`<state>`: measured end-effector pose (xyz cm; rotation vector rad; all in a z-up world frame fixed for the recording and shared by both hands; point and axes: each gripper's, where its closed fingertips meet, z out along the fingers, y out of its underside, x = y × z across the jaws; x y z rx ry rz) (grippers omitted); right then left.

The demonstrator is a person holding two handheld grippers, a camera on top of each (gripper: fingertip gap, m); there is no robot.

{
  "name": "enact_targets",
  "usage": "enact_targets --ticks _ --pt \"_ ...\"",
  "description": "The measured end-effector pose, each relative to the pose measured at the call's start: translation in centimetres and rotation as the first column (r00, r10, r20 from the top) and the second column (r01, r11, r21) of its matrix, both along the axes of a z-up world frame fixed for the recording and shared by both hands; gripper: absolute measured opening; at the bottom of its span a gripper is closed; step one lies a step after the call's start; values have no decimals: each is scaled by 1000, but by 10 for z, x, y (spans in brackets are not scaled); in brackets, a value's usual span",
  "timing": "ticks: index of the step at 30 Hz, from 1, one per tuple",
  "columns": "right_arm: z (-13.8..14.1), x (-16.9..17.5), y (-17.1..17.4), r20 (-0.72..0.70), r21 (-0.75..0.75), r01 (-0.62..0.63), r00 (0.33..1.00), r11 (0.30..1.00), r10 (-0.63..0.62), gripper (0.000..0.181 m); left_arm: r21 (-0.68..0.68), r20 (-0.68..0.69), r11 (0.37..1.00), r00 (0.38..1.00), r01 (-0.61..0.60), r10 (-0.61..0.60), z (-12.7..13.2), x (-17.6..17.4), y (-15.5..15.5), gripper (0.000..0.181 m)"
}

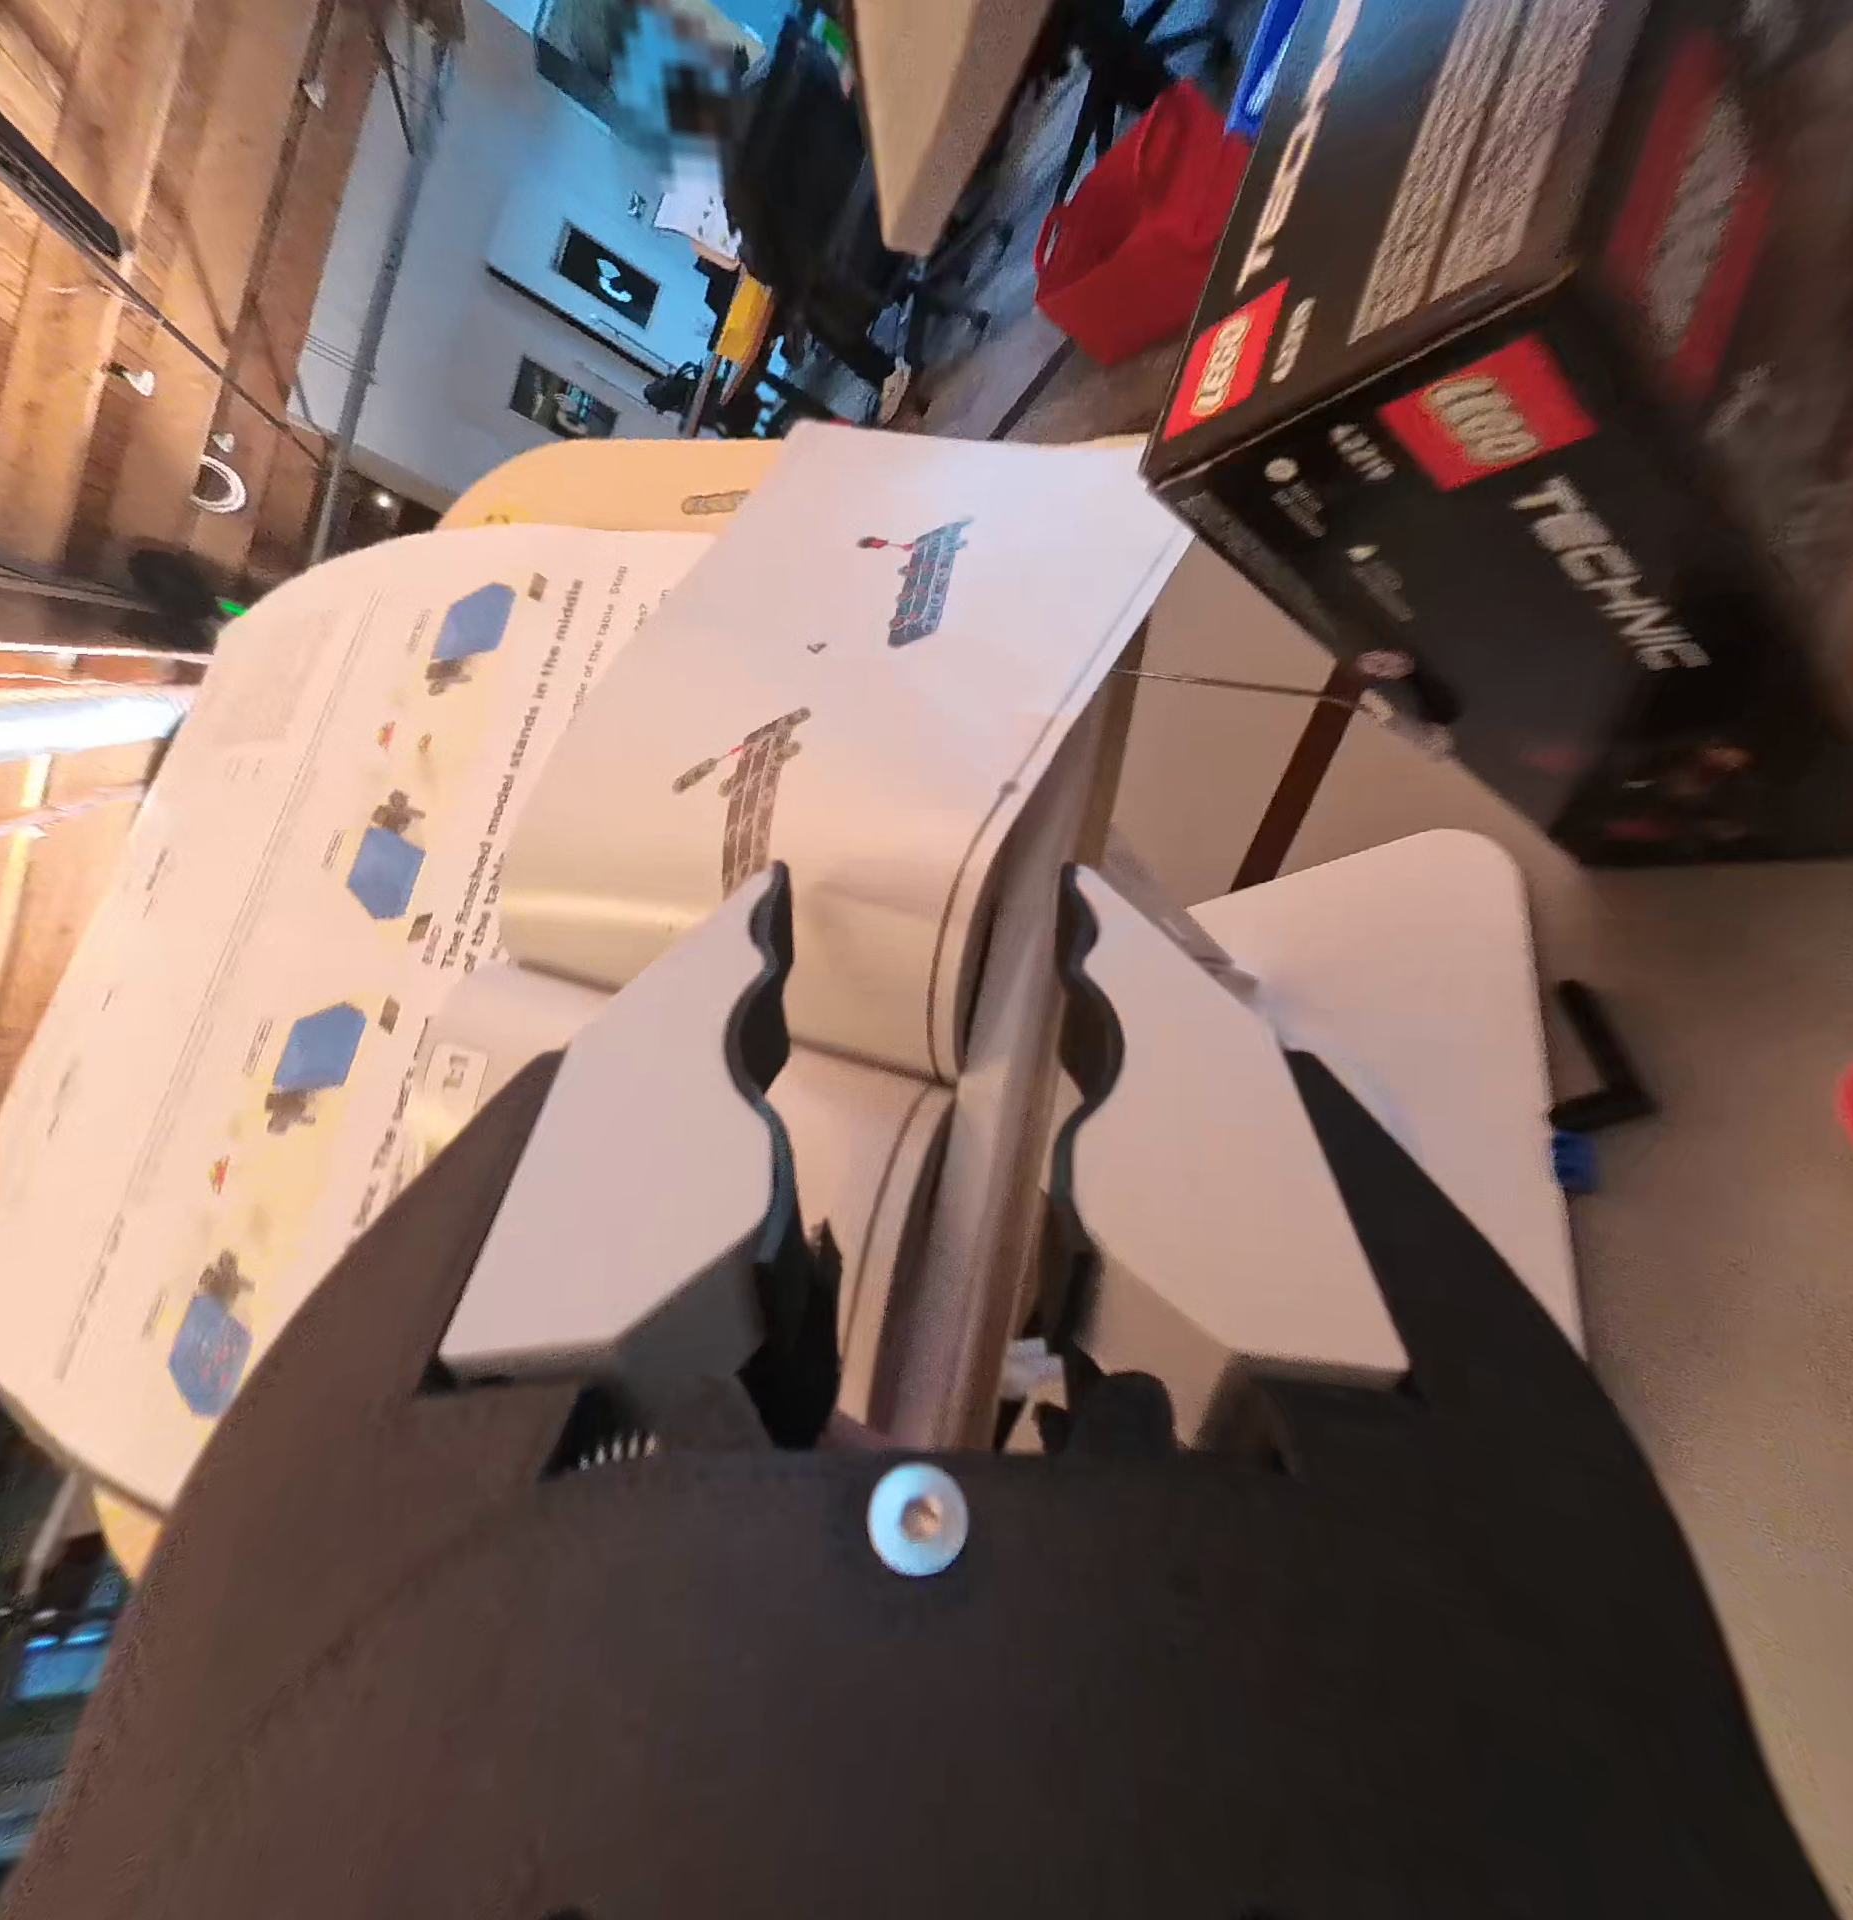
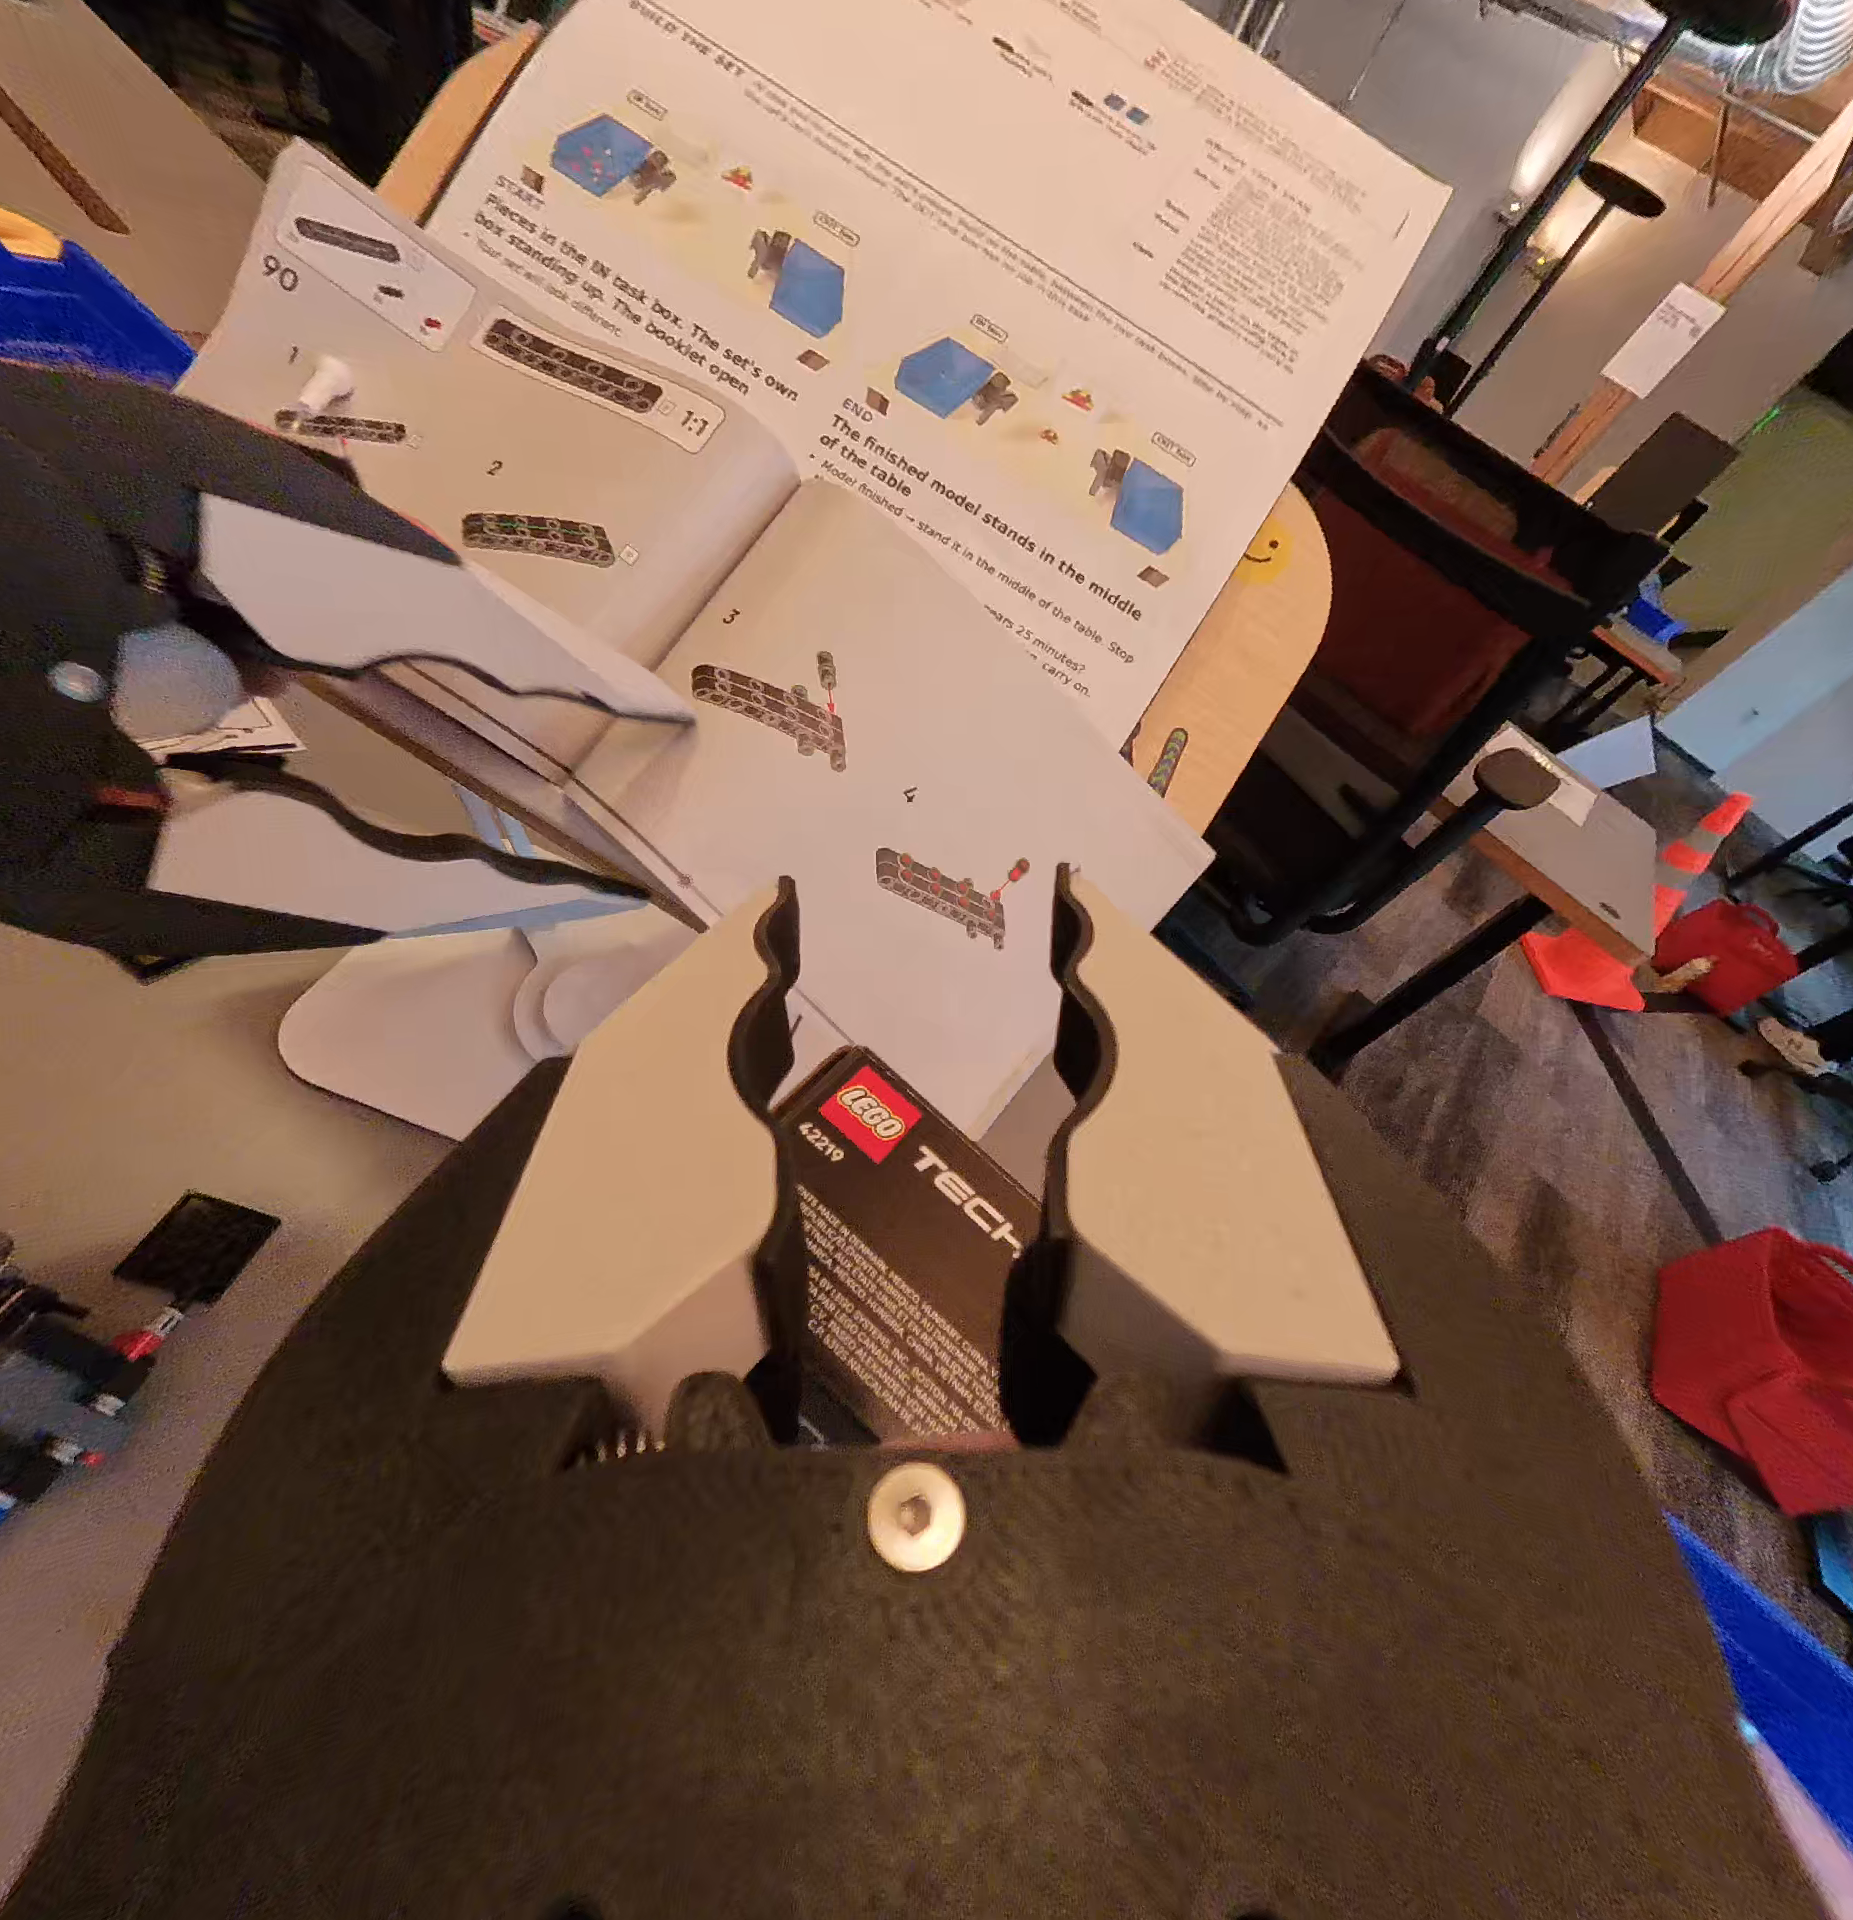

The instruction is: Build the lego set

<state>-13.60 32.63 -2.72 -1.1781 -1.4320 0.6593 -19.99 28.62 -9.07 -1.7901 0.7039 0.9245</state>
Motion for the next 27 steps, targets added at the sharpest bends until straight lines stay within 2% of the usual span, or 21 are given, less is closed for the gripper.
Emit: enact_targets --ticks 2,4,9,12,13,16,21,23,27 --pt "-5 -2 5 4 0 12 1000 1000 -12 47 -32 -36 999 999 -16 15 -6 -8 10 33" --pt "-10 -1 9 11 4 8 1000 1000 -8 47 -19 5 1000 1000 23 -23 -5 -3 9 23" --pt "-11 -2 19 15 -35 -23 1000 999 23 46 -13 34 998 997 66 -65 -4 0 -2 15" --pt "-12 -6 23 59 -31 -48 997 998 50 46 -32 53 997 996 77 -75 -5 3 -5 12" --pt "-14 -8 22 86 -34 -70 994 997 73 47 -54 58 995 995 81 -78 -9 3 -6 6" --pt "-15 -10 23 114 -25 -90 989 996 92 50 -11 109 995 990 95 -93 -6 6 -12 0" --pt "-25 -15 23 202 -7 -109 973 994 108 54 54 110 995 990 81 -87 -5 6 -15 0" --pt "-27 -20 25 218 -7 -113 970 994 112 55 91 167 993 981 81 -95 -1 8 -17 0" --pt "-26 -36 32 209 -88 -120 969 989 136 59 157 191 986 978 57 -87 2 5 -26 0"
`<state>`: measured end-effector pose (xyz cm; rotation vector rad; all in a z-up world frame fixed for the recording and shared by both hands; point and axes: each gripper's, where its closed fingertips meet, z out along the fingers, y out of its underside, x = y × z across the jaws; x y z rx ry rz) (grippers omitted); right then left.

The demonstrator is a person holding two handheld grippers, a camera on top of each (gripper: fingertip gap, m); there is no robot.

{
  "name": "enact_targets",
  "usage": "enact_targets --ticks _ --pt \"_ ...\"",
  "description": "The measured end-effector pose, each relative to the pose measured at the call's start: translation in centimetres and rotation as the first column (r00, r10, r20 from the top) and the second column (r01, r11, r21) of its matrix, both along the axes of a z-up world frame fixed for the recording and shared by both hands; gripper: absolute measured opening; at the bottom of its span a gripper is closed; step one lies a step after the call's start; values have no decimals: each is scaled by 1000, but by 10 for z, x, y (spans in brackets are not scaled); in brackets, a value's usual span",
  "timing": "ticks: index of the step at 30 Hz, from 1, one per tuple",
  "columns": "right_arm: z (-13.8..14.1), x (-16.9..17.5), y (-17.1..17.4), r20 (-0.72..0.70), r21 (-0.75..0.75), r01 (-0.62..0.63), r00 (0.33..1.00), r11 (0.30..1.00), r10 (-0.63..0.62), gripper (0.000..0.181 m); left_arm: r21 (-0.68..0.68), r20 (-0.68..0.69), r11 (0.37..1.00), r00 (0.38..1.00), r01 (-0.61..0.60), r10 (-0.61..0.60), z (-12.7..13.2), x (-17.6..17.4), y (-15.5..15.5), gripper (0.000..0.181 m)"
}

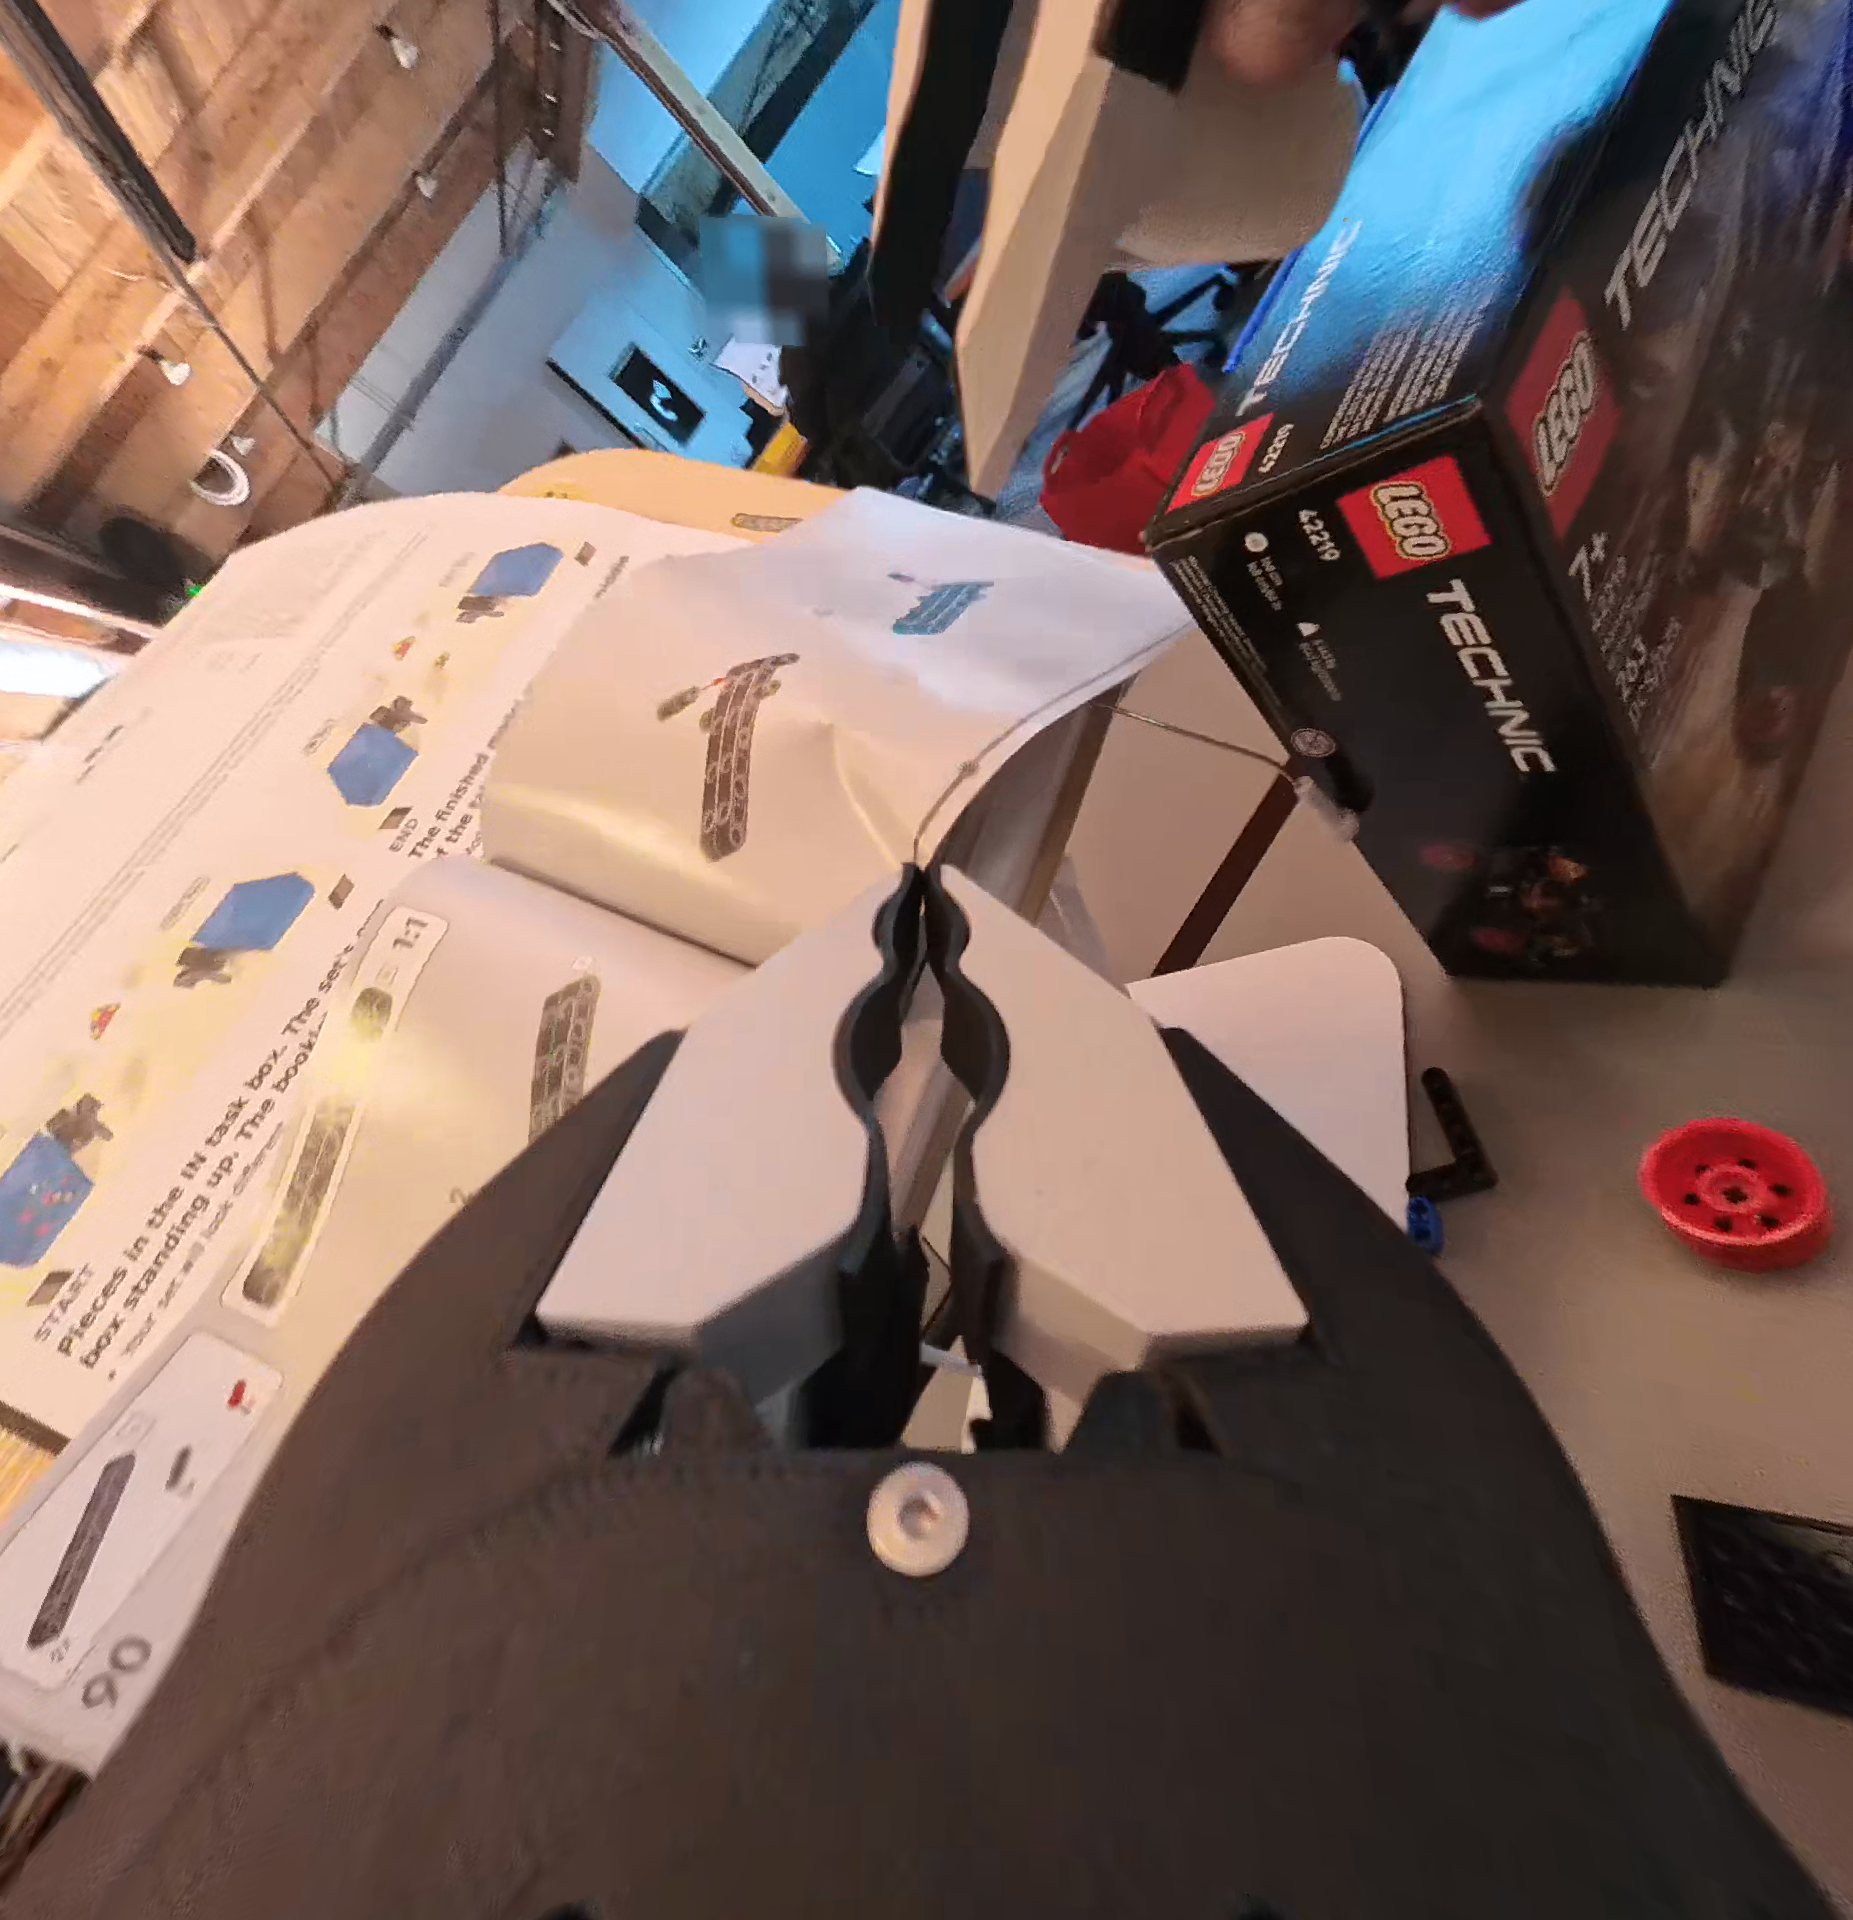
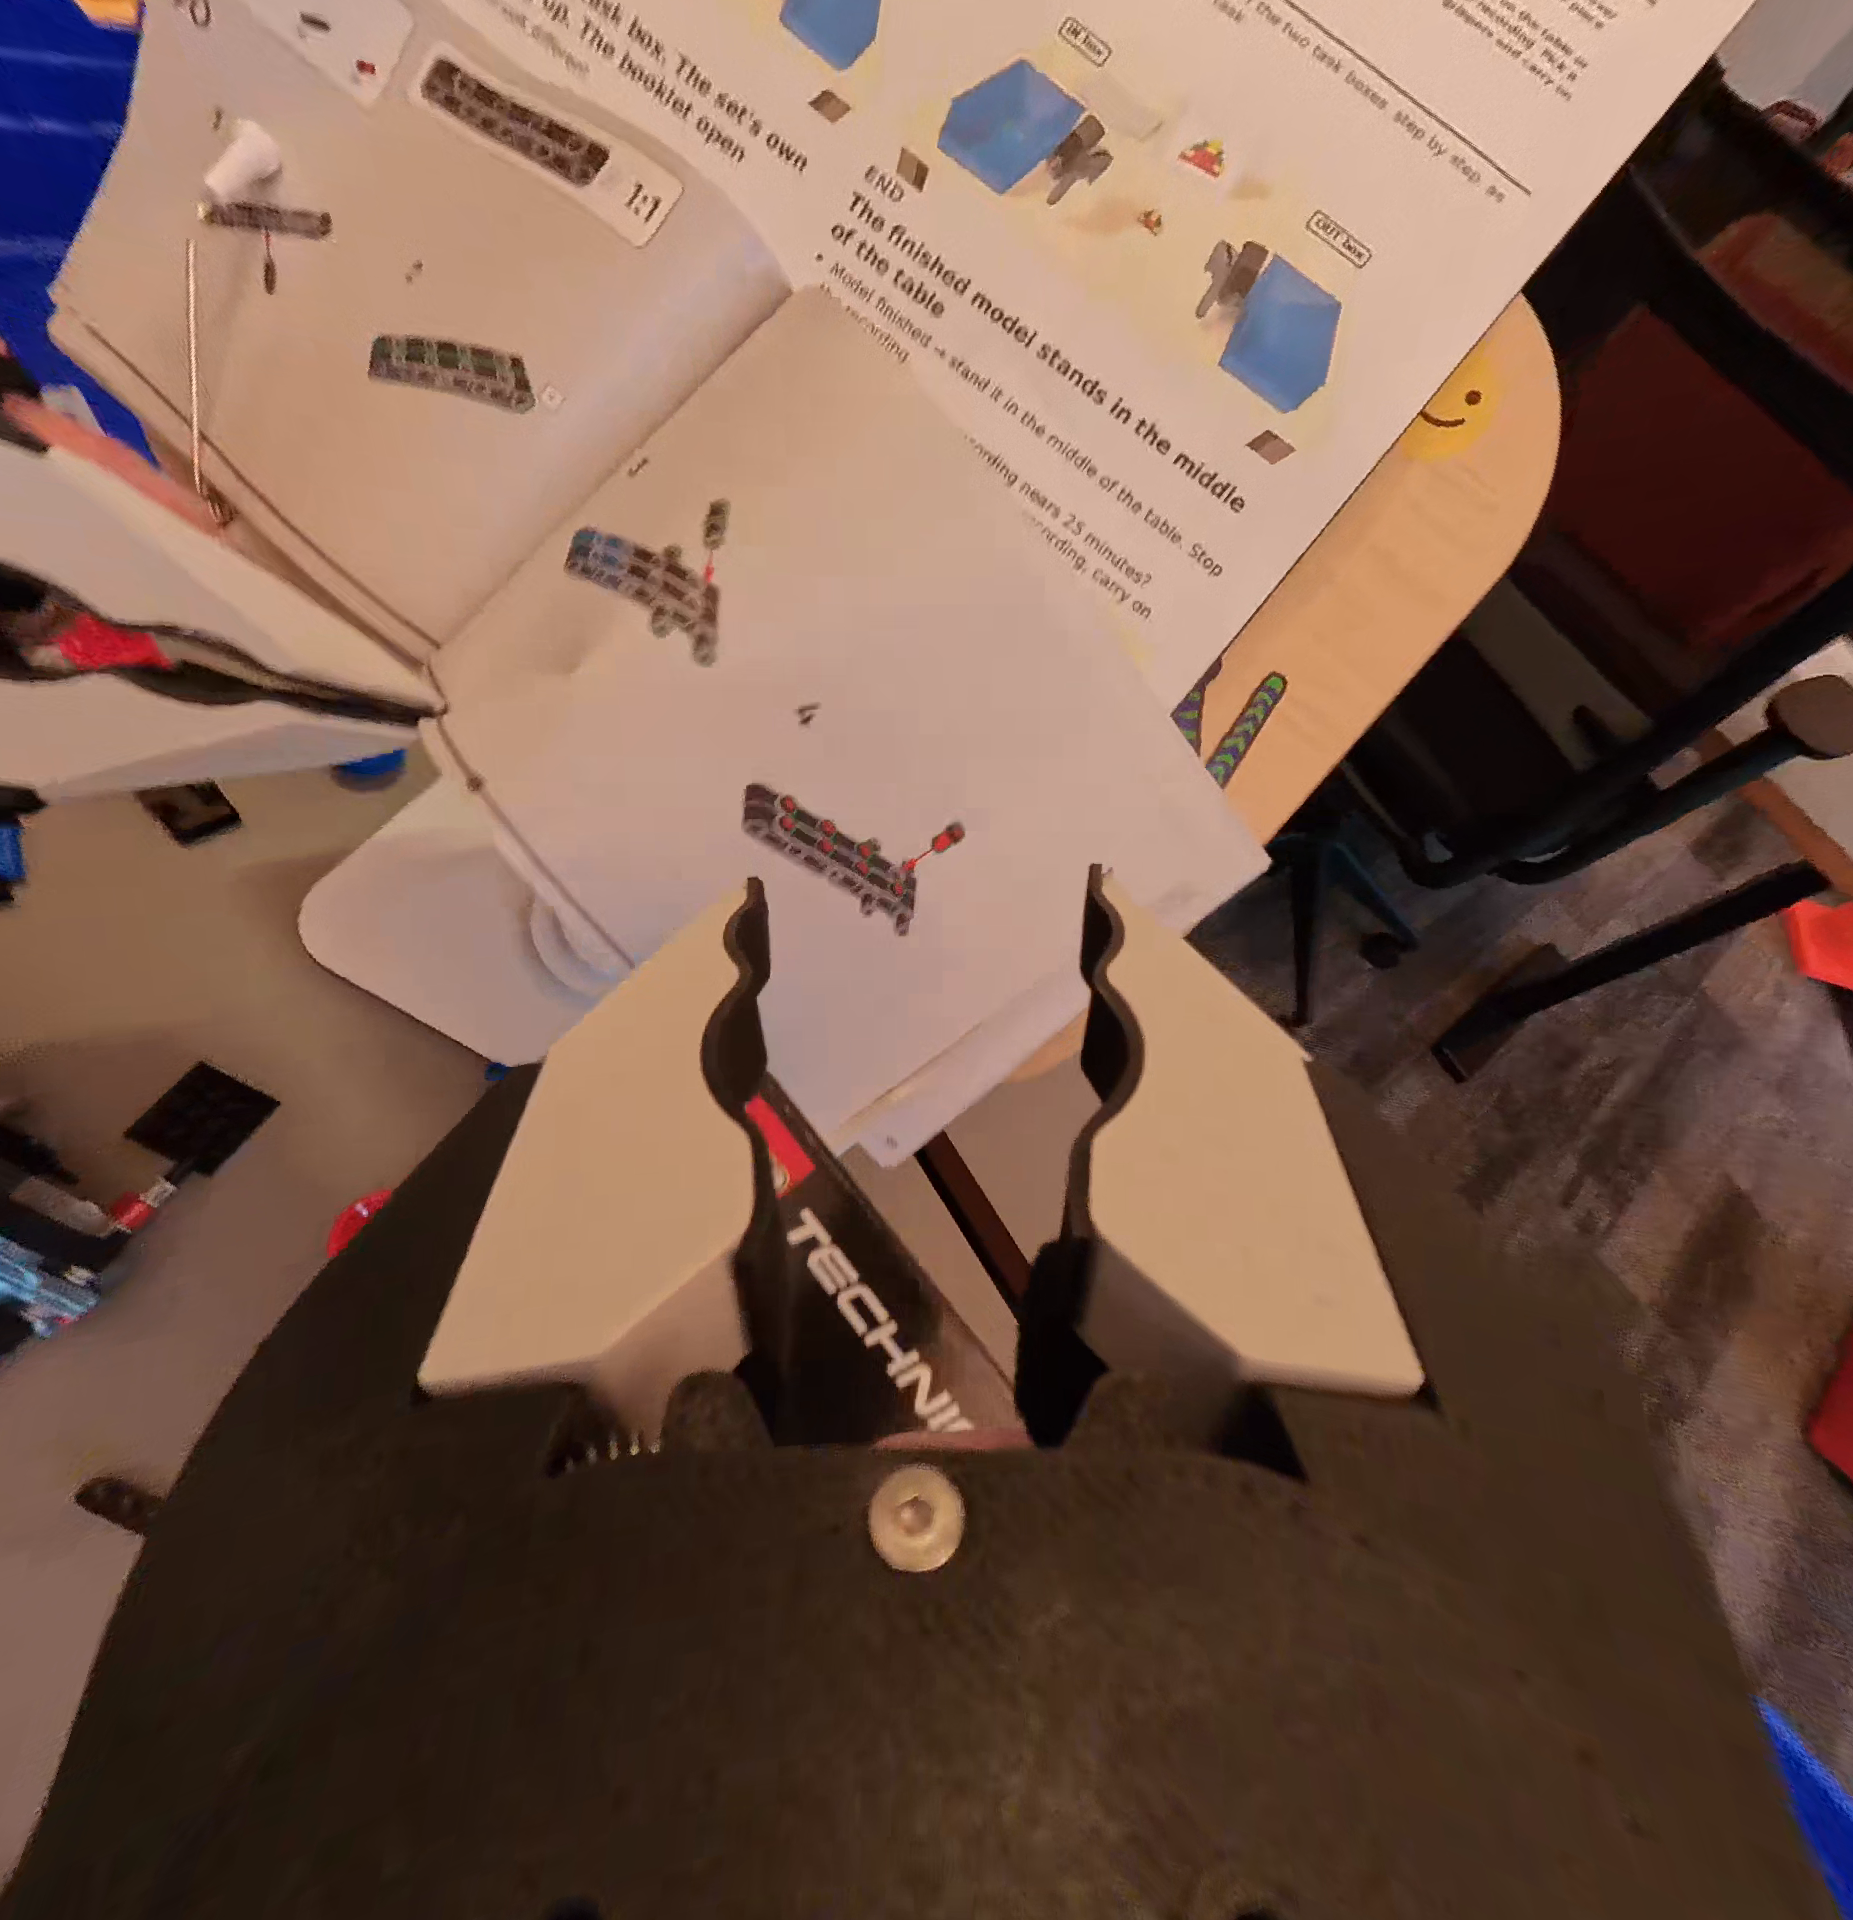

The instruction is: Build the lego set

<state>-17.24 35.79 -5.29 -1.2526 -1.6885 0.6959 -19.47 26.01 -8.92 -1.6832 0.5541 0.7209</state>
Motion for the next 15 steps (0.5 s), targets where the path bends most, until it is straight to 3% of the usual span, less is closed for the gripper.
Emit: enact_targets --ticks 4,7,9,12,15 --pt "-9 -18 14 76 -66 10 997 998 -5 75 -6 -6 1000 1000 -21 21 -2 -3 -1 2" --pt "-19 -29 30 130 -56 36 991 998 -29 71 -45 -88 999 996 -30 26 -2 0 7 21" --pt "-26 -34 41 169 -24 55 984 998 -50 71 -63 -135 998 991 -14 6 3 7 15 22" --pt "-26 -39 48 154 -44 61 987 997 -54 66 -160 -162 986 987 -36 10 -4 5 31 24" --pt "-25 -40 50 140 -24 57 989 998 -53 38 -203 -133 978 991 -39 12 -12 0 39 24"
